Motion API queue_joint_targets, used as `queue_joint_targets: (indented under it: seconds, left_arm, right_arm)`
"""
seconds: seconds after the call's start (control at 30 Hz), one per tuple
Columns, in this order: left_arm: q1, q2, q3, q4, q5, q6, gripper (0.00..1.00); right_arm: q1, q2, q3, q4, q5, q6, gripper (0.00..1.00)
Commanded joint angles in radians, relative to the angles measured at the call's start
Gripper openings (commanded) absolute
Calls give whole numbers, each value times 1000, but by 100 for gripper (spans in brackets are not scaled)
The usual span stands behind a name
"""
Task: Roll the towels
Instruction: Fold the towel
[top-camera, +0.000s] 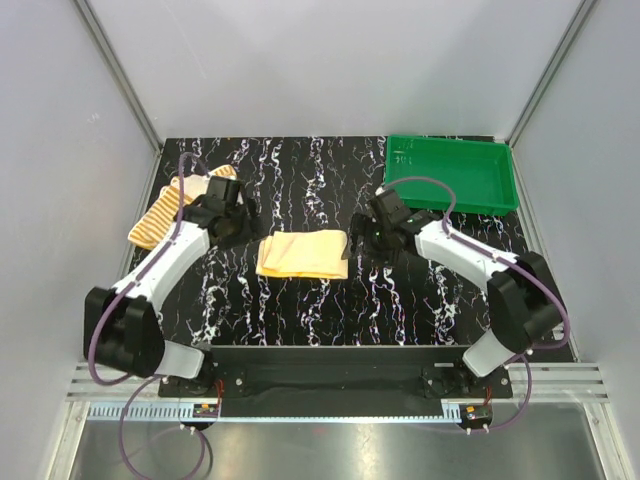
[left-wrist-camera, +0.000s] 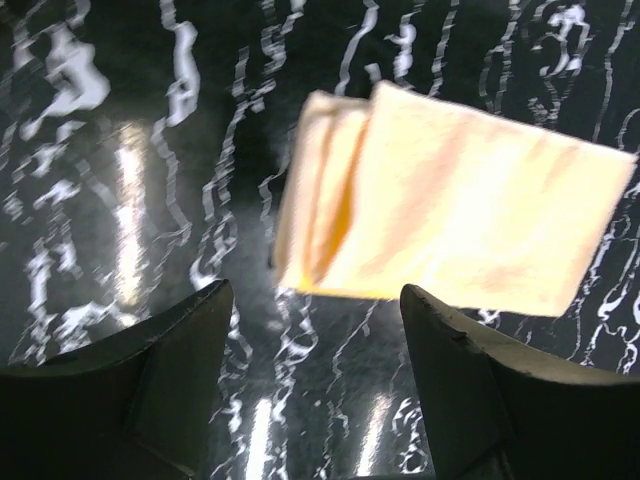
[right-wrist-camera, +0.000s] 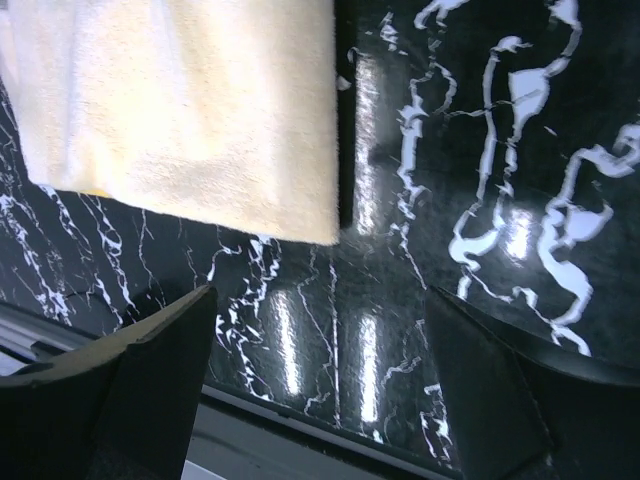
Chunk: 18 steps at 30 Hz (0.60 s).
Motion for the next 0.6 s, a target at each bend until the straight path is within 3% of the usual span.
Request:
queue_joint_targets:
  seconds: [0.0,0.23,0.57]
  left_arm:
    - [-33,105,95,74,-17,5,72]
    - [-67,316,176,88,-22,11,65]
    - [-93,390,161,135,-19,-3,51]
  right_arm:
    - [3,27,8,159,-119,-10,90]
    - [-4,128,13,201,-190,1,89]
    - [-39,163,-6,200,-211,-30,89]
